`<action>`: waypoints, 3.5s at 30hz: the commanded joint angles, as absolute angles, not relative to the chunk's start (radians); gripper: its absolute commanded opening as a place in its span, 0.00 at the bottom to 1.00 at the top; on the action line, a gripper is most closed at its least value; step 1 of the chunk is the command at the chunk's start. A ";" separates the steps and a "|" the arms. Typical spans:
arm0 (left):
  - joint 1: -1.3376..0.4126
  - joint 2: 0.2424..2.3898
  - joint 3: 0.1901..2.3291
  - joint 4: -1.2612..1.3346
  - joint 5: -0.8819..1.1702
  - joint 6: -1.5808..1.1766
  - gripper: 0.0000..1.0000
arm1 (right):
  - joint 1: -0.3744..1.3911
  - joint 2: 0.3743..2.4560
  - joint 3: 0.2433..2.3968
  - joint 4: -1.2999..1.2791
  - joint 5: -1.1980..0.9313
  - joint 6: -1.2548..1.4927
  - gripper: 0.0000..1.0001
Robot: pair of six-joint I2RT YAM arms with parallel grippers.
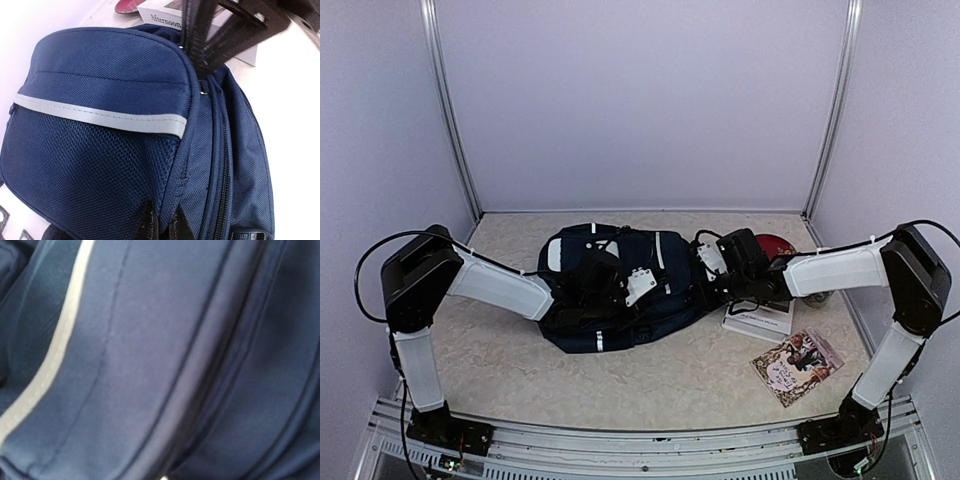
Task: Pack the student bag
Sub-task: Zip the upper front pocket of the student bag, then move the student bag to the center of the board, then hold the student bag at the center of the board, then zip the upper front pocket of the student bag.
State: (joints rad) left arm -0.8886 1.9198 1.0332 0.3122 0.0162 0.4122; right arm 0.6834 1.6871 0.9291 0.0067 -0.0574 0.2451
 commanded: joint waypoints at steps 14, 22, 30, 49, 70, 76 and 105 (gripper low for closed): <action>-0.947 1.827 0.960 0.167 0.089 0.483 0.00 | 0.477 1.797 1.300 -0.313 -0.009 -0.188 0.00; -0.940 1.754 0.940 0.176 0.036 0.323 0.53 | 0.525 1.890 1.313 -0.304 -0.160 -0.219 0.00; -0.902 1.534 0.901 -0.060 -0.045 -0.109 0.72 | 0.614 1.933 1.189 -0.162 -0.310 -0.119 0.00; -0.963 1.198 0.634 0.149 -0.128 -0.051 0.61 | 0.955 2.106 1.445 0.009 -0.675 0.154 0.00; -1.089 1.175 0.450 0.237 -0.386 -0.036 0.65 | 0.888 2.045 1.306 0.115 -0.728 0.273 0.00; -1.092 1.362 0.580 0.172 -0.517 -0.002 0.51 | 0.886 2.013 1.285 0.112 -0.712 0.267 0.00; -1.080 1.413 0.631 0.122 -0.326 0.163 0.00 | 0.716 1.893 1.333 -0.320 -0.281 0.059 0.00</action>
State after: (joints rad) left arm -1.0637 1.4639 0.6472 0.1486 -0.3641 0.1223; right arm 0.8383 1.9816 1.3098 -0.1123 -0.5545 0.1631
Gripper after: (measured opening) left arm 0.035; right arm 0.021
